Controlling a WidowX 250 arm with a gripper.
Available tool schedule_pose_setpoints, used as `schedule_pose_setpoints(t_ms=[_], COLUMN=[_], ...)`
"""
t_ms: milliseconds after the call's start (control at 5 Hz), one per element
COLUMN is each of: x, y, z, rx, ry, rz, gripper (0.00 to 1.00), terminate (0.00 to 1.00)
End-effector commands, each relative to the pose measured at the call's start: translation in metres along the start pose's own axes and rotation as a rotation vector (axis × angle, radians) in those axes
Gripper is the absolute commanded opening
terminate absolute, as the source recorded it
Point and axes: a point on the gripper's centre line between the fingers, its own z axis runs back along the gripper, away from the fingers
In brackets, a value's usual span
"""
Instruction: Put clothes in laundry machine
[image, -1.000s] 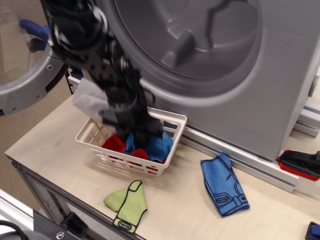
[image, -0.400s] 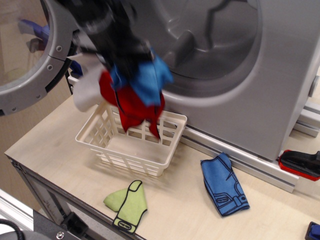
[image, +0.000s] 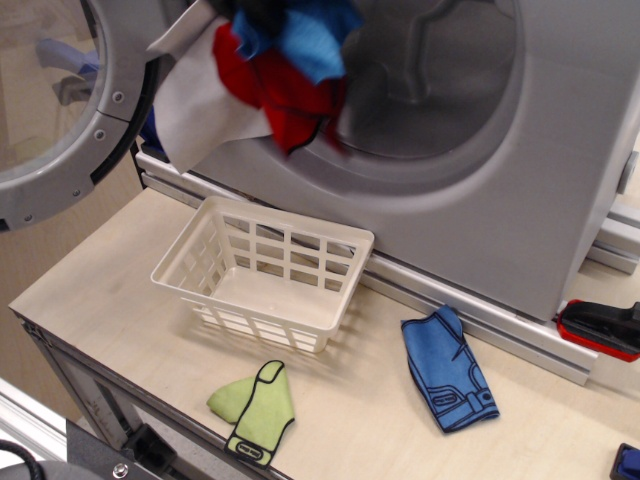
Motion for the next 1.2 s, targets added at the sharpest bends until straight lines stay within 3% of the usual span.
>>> schedule_pose_setpoints(t_ms=[0,200,400,600,800,1000], x=[0.044,0.03,0.021,0.027,0.027,0.015], y=[-0.026,-0.035,-0.033,-0.029,-0.028,-0.021], z=[-0.024,-0.037,-0.051,-0.056,-0.046,-0.028], rx=[-0.059,-0.074,-0.035,-0.018,-0.026,-0.023], ry=[-0.157,-0.173,-0.183,-0.17,-0.152,-0.095], rz=[-0.038,-0.111,-0.132,-0.1,-0.078,-0.081], gripper=[0.0,0.0,0.0,1.0,1.0,1.0], terminate=[0.0,0.0,0.0,0.0,0.0,0.0])
